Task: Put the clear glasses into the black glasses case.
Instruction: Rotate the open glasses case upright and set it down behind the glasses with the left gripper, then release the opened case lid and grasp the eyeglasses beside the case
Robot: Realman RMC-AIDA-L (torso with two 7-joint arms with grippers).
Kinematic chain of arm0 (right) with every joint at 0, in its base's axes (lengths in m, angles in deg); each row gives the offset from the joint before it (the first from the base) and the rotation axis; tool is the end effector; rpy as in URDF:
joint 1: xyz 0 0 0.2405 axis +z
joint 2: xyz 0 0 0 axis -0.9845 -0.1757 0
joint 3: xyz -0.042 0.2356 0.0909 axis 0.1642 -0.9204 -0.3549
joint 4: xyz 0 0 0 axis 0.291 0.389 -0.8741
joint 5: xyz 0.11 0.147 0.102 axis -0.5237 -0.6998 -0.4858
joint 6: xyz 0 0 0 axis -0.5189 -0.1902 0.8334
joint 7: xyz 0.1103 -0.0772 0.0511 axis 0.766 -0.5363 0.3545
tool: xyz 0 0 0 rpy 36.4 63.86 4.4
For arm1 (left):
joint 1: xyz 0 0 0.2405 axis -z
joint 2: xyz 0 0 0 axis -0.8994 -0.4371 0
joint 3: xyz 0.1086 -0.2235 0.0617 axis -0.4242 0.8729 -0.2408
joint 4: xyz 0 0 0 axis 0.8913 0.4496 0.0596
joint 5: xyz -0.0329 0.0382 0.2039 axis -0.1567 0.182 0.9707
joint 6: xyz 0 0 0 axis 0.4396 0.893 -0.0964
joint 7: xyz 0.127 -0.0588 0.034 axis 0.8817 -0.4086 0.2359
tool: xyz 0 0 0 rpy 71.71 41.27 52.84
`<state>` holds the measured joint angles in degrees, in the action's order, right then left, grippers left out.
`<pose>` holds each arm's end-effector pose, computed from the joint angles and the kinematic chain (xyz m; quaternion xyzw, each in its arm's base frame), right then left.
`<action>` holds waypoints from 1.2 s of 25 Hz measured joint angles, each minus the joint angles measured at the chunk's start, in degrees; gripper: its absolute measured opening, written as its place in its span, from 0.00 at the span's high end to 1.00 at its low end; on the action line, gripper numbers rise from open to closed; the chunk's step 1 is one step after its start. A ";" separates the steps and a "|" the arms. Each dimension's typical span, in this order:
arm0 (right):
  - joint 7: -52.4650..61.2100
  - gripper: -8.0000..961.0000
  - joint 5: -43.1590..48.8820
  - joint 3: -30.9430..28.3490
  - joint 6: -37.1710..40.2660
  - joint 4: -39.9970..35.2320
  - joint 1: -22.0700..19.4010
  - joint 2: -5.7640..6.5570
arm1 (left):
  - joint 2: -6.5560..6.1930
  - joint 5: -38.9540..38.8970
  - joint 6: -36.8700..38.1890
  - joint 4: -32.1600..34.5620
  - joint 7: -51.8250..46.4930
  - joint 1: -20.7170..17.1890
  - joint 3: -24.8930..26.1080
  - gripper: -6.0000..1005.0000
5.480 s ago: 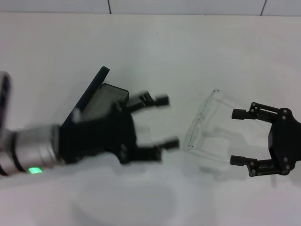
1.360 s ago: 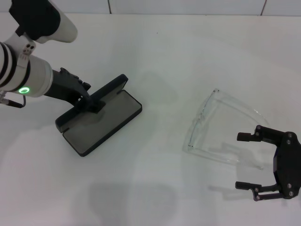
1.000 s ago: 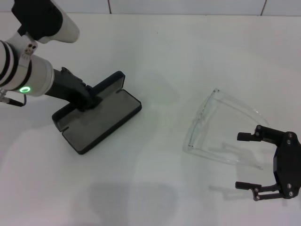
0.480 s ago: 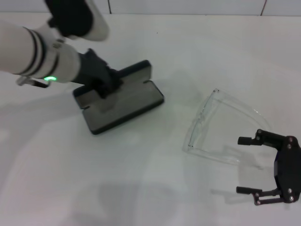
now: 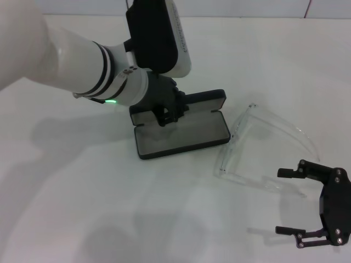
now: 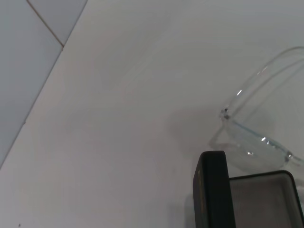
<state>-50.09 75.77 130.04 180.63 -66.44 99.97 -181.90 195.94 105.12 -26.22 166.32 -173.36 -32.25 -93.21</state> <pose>0.2918 0.2392 -0.0078 -0.9387 -0.0992 0.3083 0.1184 -0.1405 0.3631 -0.0592 -0.9708 0.0147 0.1239 0.2049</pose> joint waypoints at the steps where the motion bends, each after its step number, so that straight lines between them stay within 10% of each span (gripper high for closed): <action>1: -0.20 0.09 0.01 -0.04 0.00 0.13 -0.13 -0.04 | 0.00 -0.24 -0.01 0.00 0.01 0.10 -0.14 0.79; 11: -0.44 0.09 0.03 -0.25 -0.44 0.30 -0.63 -0.07 | 0.01 -0.37 1.54 0.92 -0.21 0.38 -1.25 0.79; 22: 2.41 0.10 -0.49 -3.24 -0.18 -1.56 -0.47 -0.48 | -0.07 -5.27 2.16 10.27 0.51 -6.02 -0.54 0.49; 30: 18.14 0.10 4.75 -2.31 -1.72 -26.39 0.78 -1.36 | -0.09 -22.58 -1.50 16.63 6.04 -17.51 2.68 0.49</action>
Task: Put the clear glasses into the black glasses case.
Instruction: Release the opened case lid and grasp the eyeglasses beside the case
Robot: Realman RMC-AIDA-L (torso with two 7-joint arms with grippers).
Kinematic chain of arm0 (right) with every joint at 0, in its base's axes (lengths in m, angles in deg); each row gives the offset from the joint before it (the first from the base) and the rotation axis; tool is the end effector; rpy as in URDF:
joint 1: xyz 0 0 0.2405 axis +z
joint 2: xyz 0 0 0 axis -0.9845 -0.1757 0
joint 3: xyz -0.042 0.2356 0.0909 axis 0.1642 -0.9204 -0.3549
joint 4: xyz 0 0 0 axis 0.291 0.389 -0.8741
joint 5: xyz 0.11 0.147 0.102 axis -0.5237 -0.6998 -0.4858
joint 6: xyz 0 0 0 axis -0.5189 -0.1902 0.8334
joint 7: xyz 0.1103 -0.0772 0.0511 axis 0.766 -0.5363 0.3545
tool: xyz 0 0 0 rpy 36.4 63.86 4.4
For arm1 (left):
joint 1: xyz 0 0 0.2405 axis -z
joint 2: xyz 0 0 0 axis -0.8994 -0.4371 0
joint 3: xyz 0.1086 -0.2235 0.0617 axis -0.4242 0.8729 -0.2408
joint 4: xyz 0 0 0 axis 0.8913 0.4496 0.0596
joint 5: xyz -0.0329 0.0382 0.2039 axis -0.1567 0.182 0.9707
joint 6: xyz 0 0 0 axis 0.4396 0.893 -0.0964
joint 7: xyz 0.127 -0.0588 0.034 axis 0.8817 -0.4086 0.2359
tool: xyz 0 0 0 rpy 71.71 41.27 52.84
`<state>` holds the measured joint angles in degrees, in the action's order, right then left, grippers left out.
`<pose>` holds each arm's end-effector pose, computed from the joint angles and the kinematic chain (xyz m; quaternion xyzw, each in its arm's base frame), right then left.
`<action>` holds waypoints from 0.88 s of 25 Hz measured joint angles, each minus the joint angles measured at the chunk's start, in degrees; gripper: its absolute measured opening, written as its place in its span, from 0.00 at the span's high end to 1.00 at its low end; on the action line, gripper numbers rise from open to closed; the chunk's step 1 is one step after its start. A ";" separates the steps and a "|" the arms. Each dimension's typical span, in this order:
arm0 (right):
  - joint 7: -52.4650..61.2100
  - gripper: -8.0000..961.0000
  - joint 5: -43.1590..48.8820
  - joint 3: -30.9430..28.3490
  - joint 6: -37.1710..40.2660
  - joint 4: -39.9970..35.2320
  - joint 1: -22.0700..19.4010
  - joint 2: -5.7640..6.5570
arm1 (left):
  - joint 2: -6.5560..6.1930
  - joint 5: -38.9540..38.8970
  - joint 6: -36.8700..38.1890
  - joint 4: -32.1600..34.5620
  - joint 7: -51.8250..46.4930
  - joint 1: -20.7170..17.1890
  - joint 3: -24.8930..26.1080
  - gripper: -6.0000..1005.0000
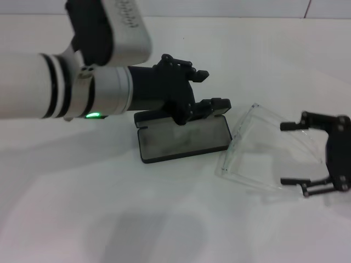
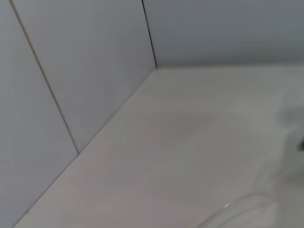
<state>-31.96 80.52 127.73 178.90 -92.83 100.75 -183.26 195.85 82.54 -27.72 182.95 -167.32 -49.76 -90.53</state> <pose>0.2478 0.2896 0.0332 -0.9520 -0.1575 0.2337 0.1196 -0.1256 0.3149 -0.0218 -0.9718 -0.0415 -0.0818 0.2174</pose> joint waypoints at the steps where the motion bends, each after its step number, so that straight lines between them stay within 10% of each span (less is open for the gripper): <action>1: 1.69 0.10 1.42 0.04 -0.65 -2.59 0.47 -0.29 | 0.02 -2.24 -0.38 -0.40 1.28 -1.48 0.15 0.49; 11: 26.97 0.10 26.34 7.91 -2.56 -27.52 12.33 -1.28 | 0.01 -13.95 -0.60 -5.70 6.28 -6.34 0.74 0.49; 22: 36.68 0.10 38.66 22.67 -7.72 -27.44 22.51 -1.70 | -0.09 -26.67 2.98 -10.17 16.76 -9.48 3.84 0.49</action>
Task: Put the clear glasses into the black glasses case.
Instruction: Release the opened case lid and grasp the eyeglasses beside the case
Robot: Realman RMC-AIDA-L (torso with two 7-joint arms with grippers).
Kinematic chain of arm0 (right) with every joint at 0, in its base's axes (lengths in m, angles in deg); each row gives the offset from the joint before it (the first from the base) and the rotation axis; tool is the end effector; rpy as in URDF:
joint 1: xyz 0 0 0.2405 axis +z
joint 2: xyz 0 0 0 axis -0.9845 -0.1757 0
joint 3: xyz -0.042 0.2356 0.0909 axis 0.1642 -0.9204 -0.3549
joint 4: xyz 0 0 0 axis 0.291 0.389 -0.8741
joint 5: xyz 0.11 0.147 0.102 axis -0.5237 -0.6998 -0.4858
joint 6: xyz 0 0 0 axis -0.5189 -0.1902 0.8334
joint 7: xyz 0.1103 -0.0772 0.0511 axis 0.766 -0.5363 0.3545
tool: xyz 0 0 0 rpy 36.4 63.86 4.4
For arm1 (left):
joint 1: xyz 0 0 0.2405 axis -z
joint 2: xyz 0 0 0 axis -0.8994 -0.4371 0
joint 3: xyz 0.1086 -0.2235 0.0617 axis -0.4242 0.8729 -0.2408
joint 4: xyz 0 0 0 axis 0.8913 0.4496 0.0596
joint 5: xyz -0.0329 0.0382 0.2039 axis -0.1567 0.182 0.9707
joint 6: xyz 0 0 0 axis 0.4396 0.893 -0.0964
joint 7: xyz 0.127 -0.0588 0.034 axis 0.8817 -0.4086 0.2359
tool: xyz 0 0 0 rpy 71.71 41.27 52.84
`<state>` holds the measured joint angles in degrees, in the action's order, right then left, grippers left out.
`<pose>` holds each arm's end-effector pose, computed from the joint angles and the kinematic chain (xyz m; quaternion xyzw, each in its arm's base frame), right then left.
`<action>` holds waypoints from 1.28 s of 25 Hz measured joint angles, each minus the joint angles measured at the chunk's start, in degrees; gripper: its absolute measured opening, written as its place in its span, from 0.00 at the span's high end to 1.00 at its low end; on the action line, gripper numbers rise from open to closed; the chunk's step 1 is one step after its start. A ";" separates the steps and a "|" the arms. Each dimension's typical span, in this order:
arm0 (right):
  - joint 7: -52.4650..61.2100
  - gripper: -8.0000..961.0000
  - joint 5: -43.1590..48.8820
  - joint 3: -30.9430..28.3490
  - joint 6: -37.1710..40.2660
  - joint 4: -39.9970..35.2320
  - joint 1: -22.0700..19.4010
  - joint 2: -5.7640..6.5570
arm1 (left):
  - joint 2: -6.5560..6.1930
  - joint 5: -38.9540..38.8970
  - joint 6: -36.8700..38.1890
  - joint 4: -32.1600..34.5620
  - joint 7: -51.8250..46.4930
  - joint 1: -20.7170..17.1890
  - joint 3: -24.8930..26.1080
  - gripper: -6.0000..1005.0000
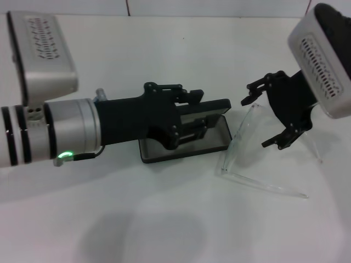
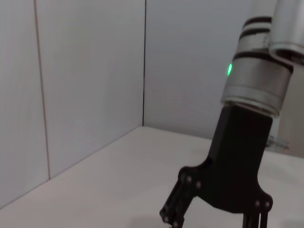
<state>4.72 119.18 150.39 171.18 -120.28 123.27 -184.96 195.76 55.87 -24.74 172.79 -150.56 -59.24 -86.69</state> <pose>0.1122 0.3652 0.0017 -0.9442 -0.2816 -0.1684 0.0294 -0.1697 0.2844 -0.0199 -0.9502 -0.1267 -0.2250 0.1747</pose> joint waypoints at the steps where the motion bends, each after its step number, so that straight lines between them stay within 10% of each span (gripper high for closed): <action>1: 0.01 0.10 0.03 0.40 -0.01 0.01 0.21 -0.01 | -0.02 -0.98 0.69 -0.71 0.88 -0.02 0.59 0.49; 17: 3.18 0.10 3.85 16.60 -12.29 10.95 6.47 -0.44 | -0.21 -10.42 8.75 -14.56 9.85 3.54 10.00 0.49; 32: 4.43 0.11 2.11 20.29 -12.99 14.80 8.93 -0.44 | -0.16 -10.24 8.88 -15.36 11.03 4.04 10.76 0.48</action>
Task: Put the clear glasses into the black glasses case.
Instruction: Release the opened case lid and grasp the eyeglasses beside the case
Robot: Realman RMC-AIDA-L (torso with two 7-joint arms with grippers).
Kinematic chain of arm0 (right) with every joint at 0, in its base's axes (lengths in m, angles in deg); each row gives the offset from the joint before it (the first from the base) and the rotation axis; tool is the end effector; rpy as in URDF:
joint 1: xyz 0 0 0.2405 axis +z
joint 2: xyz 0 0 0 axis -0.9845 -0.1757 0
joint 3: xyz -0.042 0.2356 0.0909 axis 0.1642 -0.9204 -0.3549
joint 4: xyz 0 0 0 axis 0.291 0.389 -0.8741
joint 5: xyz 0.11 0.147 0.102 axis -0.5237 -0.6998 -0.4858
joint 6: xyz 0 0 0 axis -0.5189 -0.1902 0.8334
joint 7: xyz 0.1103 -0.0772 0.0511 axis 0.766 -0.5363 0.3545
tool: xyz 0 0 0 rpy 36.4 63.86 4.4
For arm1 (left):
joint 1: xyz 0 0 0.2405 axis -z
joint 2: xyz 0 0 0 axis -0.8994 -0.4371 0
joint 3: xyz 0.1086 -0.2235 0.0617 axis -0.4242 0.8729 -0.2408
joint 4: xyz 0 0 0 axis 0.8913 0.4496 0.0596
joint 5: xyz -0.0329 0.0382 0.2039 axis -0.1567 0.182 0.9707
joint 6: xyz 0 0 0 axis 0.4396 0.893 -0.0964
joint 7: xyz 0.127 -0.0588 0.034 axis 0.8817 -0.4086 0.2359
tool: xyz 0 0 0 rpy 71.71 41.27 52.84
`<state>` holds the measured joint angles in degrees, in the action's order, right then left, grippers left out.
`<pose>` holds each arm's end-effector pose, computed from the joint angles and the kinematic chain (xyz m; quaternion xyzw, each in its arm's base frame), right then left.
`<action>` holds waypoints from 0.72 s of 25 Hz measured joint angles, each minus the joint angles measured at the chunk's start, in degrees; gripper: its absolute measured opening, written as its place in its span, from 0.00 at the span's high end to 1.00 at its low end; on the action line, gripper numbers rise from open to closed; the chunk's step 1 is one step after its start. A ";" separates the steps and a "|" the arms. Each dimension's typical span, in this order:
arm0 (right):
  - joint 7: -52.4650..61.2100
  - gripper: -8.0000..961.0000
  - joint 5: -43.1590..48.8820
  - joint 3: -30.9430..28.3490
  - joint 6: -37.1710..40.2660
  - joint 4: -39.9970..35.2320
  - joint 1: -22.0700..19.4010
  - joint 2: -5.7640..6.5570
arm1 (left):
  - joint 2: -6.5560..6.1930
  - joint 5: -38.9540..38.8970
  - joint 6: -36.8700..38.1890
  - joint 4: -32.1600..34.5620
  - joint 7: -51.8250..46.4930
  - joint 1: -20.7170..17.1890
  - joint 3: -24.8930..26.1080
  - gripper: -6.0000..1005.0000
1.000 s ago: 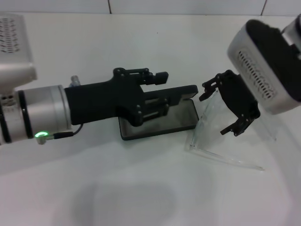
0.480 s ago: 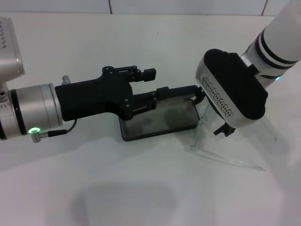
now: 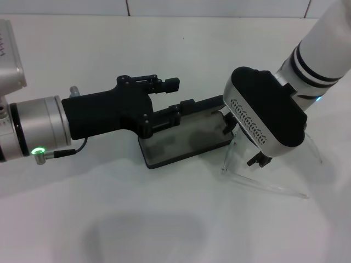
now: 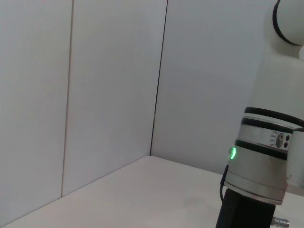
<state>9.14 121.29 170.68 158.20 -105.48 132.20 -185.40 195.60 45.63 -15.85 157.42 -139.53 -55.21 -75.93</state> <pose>0.1097 0.3679 -0.0730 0.9044 0.3372 0.2603 0.0263 -0.2050 0.2951 -0.0047 -0.9287 -0.1507 -0.2928 0.1707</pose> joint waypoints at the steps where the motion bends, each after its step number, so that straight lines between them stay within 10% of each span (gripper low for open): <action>1: 0.09 0.12 -0.12 0.00 0.16 0.00 0.00 0.00 | -0.01 0.00 0.01 -0.05 0.01 0.00 0.00 0.48; 13: 1.97 0.24 0.74 -0.39 2.81 0.00 -0.41 0.00 | -0.19 0.04 0.01 -0.14 0.02 -0.37 0.00 0.47; 18: 4.01 0.47 2.29 0.66 2.81 0.01 -0.57 0.00 | -0.18 0.11 0.20 -0.15 0.02 -0.57 -0.01 0.47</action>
<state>13.16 123.59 171.34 161.01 -105.47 131.63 -185.40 195.41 45.74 -15.66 157.28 -139.51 -55.78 -75.93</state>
